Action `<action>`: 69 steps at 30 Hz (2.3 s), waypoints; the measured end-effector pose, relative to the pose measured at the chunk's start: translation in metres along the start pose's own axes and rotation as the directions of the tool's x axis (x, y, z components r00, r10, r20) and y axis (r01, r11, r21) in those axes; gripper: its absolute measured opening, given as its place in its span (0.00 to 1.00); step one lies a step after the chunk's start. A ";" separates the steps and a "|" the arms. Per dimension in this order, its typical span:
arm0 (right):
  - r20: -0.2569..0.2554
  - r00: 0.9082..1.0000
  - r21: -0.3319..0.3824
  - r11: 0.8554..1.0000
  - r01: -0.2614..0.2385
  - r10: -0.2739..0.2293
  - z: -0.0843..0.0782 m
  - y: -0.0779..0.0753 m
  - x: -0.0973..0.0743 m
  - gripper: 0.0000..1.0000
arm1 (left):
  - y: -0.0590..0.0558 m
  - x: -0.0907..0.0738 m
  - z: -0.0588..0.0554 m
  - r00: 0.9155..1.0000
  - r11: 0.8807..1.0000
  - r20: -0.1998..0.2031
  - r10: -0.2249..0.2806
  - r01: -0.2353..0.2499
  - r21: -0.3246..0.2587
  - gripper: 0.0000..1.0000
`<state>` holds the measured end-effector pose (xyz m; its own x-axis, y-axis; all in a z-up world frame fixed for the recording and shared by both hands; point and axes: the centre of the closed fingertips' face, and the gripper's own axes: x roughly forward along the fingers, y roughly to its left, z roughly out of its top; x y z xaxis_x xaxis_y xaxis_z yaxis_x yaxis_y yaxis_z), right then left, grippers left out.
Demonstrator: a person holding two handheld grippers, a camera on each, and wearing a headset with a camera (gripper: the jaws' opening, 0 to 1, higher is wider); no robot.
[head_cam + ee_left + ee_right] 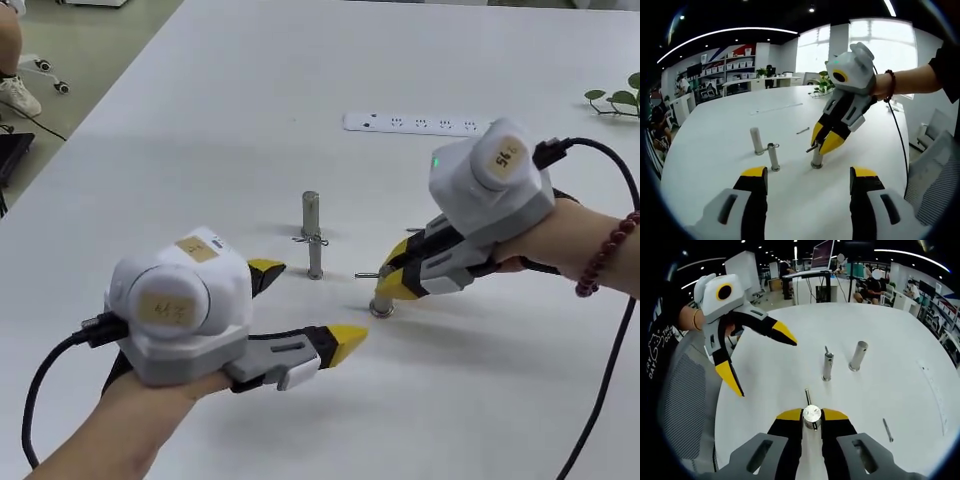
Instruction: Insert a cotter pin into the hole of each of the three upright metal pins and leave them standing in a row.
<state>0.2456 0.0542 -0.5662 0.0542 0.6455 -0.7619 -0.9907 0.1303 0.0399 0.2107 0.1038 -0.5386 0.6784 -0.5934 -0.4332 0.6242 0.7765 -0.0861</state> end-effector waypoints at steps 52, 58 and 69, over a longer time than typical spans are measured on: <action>-0.033 0.999 -0.010 1.000 0.024 -0.024 0.012 -0.035 0.005 0.08 | 0.005 -0.002 -0.004 1.000 0.999 0.004 0.006 -0.006 -0.033 0.66; -0.032 0.999 -0.009 1.000 0.022 -0.022 0.011 -0.034 0.006 0.09 | 0.005 -0.002 -0.005 1.000 0.999 0.003 0.003 -0.003 -0.036 0.65; -0.030 0.999 -0.002 0.999 0.032 -0.032 0.012 -0.033 0.007 0.09 | 0.005 -0.002 -0.007 1.000 0.999 -0.007 0.002 -0.002 -0.035 0.65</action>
<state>0.2803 0.0633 -0.5648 0.0826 0.6183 -0.7816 -0.9886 0.1498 0.0140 0.2095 0.1102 -0.5446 0.6769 -0.5904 -0.4396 0.6085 0.7849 -0.1169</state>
